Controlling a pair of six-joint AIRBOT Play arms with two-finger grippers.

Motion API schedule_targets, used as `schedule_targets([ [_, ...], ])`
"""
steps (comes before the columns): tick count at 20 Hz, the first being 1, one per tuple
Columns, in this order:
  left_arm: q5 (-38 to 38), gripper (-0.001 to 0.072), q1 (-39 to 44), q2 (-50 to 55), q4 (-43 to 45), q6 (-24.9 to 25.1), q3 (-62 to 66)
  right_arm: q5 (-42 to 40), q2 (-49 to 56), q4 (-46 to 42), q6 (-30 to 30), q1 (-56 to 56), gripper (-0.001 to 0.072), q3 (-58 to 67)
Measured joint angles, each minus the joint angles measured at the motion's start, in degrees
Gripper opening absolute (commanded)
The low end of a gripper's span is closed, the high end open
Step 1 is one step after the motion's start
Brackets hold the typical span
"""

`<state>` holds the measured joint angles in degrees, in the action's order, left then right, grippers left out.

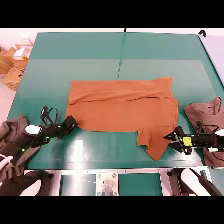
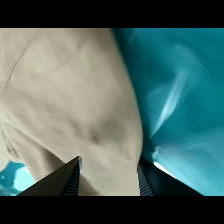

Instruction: Fold the shirts.

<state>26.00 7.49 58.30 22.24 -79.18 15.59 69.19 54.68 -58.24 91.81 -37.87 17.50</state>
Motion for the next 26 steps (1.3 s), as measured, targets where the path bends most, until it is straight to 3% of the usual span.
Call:
schedule_targets([
  [2,0.3,0.0022,0.0,0.0,-0.1,0.0,0.0,-1.4,0.1,2.9,-2.0,0.0,0.0365,-1.7],
  [4,0.8,0.0022,0.0,0.0,-0.2,0.2,0.0,-3.3,0.2,4.2,-4.0,0.1,0.0089,-2.5],
  [5,1.1,0.0021,0.0,-0.1,-0.2,0.2,0.1,-5.5,0.2,5.2,-5.4,0.1,0.0021,-2.7],
  [10,5.5,0.0019,0.0,-0.1,4.1,1.7,3.6,-5.3,0.0,6.7,-9.6,0.1,0.0016,-0.4],
  [19,27.3,0.0019,0.0,-2.7,41.6,-14.6,18.2,4.9,-7.8,-3.7,-2.3,0.1,0.0017,7.5],
  [26,32.0,0.0020,0.0,2.7,50.8,-17.0,31.7,2.3,-3.7,0.4,-0.8,7.5,0.0017,21.4],
])
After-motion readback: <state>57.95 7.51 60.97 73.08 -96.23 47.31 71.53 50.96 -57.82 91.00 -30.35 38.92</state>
